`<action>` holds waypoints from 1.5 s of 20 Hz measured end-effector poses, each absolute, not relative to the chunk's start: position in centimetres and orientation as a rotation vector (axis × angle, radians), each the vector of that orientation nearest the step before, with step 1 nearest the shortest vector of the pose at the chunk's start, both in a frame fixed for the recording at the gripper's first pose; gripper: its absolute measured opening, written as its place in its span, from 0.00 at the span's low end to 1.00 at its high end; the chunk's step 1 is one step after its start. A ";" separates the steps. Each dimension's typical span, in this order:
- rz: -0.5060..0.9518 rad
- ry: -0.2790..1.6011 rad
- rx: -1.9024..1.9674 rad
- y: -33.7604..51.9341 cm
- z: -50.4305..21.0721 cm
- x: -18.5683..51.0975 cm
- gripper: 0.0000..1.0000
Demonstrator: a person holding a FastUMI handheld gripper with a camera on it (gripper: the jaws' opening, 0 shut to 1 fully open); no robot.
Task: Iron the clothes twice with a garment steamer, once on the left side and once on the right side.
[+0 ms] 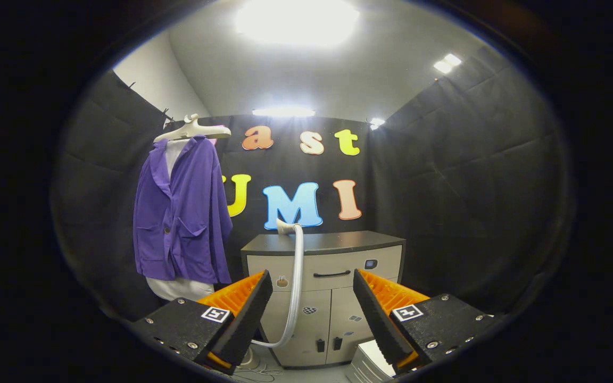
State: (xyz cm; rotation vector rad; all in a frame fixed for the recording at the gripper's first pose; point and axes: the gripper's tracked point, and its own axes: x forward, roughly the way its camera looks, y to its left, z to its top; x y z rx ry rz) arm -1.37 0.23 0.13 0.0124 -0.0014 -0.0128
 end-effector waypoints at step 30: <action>0.091 0.000 0.038 6.9 9.6 7.1 0.94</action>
